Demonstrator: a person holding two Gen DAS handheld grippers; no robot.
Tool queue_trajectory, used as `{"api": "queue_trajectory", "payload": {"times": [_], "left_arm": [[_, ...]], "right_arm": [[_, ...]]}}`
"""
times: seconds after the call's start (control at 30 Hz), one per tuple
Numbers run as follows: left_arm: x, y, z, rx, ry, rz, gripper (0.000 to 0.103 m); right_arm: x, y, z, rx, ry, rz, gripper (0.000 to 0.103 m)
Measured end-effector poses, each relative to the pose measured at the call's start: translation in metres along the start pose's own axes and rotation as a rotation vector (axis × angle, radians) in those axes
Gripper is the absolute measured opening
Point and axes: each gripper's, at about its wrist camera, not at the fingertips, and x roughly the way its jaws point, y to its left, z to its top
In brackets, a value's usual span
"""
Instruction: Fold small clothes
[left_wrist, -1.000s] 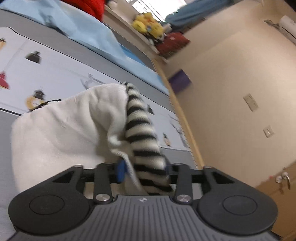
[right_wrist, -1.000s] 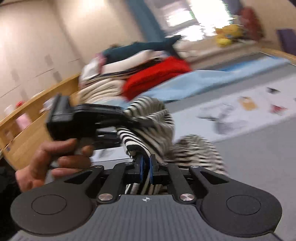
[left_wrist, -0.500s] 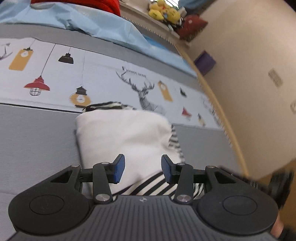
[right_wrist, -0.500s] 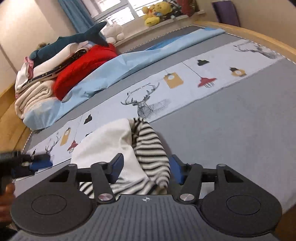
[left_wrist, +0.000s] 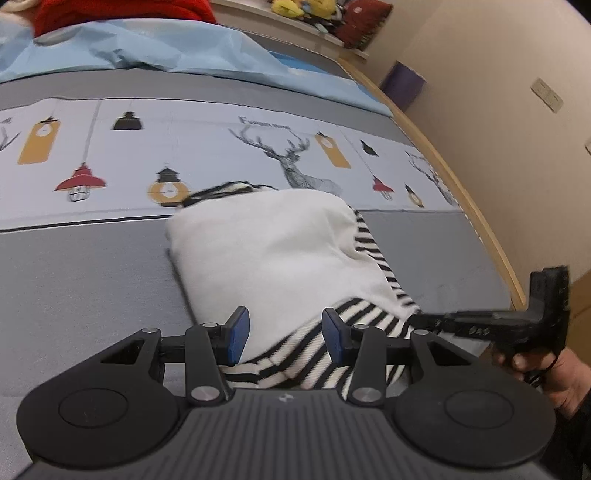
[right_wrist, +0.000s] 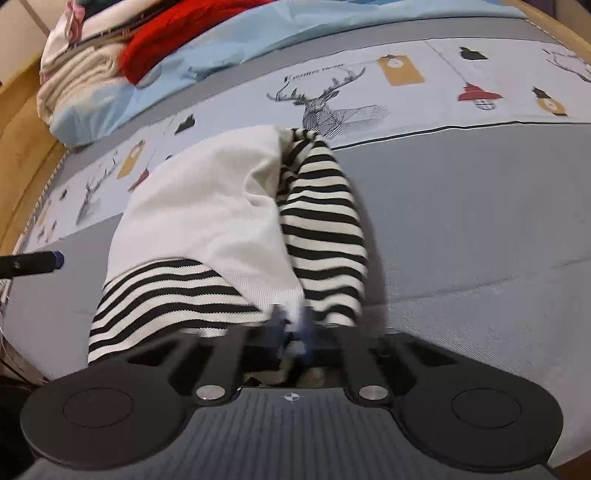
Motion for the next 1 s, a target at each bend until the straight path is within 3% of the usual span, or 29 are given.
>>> {"api": "queue_trajectory", "payload": {"times": [0.1, 0.2, 0.27, 0.33, 0.4, 0.5, 0.53, 0.57, 0.6, 0.73, 0.83, 0.9, 1.0], "left_arm": [[0.009, -0.015, -0.005, 0.061, 0.021, -0.013, 0.047], [0.017, -0.031, -0.01, 0.121, 0.04, -0.044, 0.047], [0.025, -0.04, -0.014, 0.159, 0.069, -0.072, 0.047], [0.035, -0.048, -0.021, 0.198, 0.122, -0.102, 0.047], [0.049, -0.055, -0.029, 0.256, 0.183, -0.087, 0.047], [0.083, -0.055, -0.05, 0.358, 0.334, 0.074, 0.048], [0.095, -0.052, -0.058, 0.398, 0.388, 0.143, 0.048], [0.105, -0.048, -0.066, 0.433, 0.439, 0.204, 0.056], [0.108, -0.044, -0.07, 0.433, 0.462, 0.22, 0.057], [0.09, -0.034, -0.054, 0.362, 0.38, 0.161, 0.057], [0.07, -0.017, -0.04, 0.267, 0.303, 0.119, 0.057], [0.059, -0.001, -0.029, 0.192, 0.245, 0.11, 0.058], [0.049, 0.019, -0.014, 0.059, 0.143, 0.13, 0.061]], "right_arm": [[-0.029, -0.012, -0.007, 0.01, -0.091, 0.072, 0.004], [-0.071, -0.034, -0.013, 0.107, -0.236, 0.189, 0.004], [-0.084, -0.042, -0.016, 0.13, -0.265, 0.189, 0.004], [-0.083, -0.05, -0.021, 0.145, -0.222, 0.134, 0.004], [-0.068, -0.056, -0.024, 0.155, -0.114, 0.063, 0.004], [-0.039, -0.053, -0.031, 0.114, 0.028, -0.065, 0.004], [-0.034, -0.05, -0.031, 0.093, 0.046, -0.089, 0.004], [-0.03, -0.045, -0.031, 0.074, 0.056, -0.099, 0.004], [-0.027, -0.042, -0.03, 0.065, 0.063, -0.096, 0.004], [-0.027, -0.025, -0.025, 0.022, 0.056, -0.127, 0.012], [-0.044, -0.017, -0.017, -0.008, -0.082, -0.157, 0.024], [-0.057, -0.009, -0.013, -0.024, -0.188, -0.107, 0.024], [-0.058, 0.004, -0.012, -0.073, -0.226, 0.03, 0.024]]}}
